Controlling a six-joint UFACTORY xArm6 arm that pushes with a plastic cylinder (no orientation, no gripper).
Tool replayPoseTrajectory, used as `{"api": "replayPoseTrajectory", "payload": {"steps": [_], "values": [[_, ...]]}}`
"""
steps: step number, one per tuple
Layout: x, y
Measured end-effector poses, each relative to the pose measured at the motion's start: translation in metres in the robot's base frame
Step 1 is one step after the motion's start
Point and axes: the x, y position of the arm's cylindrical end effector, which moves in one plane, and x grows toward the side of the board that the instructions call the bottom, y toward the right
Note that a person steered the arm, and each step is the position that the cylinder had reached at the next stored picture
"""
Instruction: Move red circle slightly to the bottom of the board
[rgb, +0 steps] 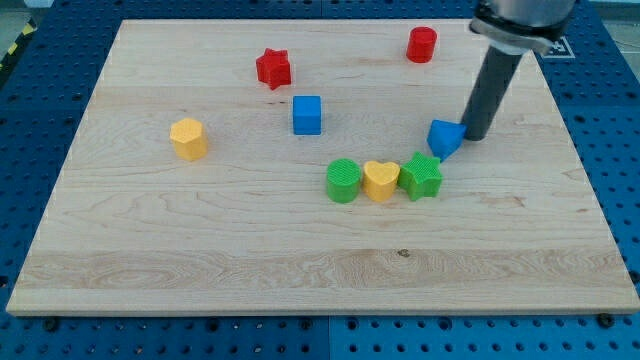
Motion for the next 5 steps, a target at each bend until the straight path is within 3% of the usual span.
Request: {"api": "replayPoseTrajectory", "payload": {"steps": [2, 3, 5], "values": [[0.0, -0.017], [-0.022, -0.024], [-0.006, -0.031]]}}
